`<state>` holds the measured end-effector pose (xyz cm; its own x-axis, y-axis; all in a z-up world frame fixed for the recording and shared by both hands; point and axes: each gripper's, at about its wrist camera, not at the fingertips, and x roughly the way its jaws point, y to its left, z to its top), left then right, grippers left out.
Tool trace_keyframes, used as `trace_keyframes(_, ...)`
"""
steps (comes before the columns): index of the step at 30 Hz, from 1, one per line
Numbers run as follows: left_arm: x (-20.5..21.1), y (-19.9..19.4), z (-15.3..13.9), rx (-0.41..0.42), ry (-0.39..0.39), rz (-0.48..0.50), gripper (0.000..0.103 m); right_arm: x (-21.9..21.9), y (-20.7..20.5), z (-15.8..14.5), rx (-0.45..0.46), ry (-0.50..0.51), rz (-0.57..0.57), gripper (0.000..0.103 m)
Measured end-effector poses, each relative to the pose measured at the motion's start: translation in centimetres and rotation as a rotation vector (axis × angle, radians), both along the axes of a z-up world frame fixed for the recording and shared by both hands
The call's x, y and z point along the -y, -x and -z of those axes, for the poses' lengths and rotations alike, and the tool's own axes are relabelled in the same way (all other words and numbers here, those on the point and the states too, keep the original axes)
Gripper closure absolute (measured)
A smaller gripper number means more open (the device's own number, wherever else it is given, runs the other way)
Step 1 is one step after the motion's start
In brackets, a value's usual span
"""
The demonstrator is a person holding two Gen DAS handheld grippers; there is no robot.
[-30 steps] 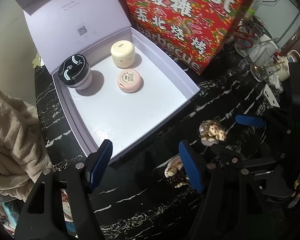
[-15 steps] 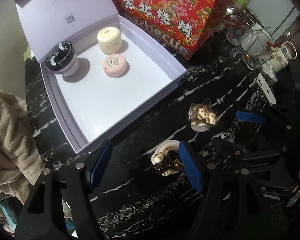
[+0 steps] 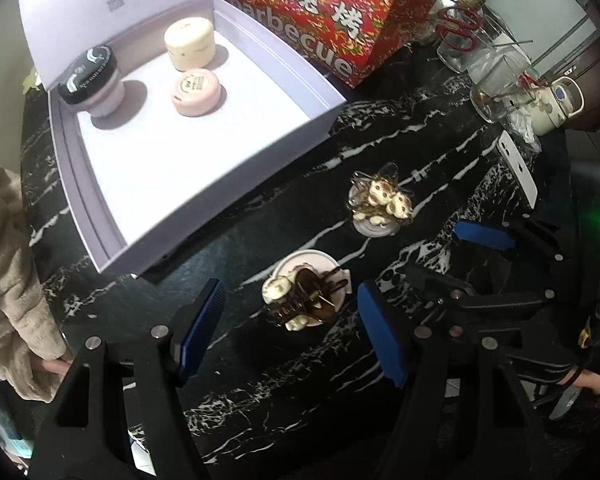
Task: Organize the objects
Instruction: 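Withdraw both grippers from the box toward the hair clips on the table, then grasp the brown claw clip with the left gripper while the right gripper grasps the clear star clip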
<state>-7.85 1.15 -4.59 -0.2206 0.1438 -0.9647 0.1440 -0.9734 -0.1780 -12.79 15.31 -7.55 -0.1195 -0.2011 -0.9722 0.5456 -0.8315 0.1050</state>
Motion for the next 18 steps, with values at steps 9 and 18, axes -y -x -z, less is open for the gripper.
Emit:
trace_keyframes(9,-0.9,-0.4,1.4,0.026,-0.044,0.000,0.035,-1.1,-0.1,0.1,-0.017,0.075,0.061,0.033)
trace_keyframes(18,-1.3,-0.5,3.3,0.067,-0.064,-0.007,0.035,-0.9,-0.3,0.6,-0.010,0.087,0.054,0.033)
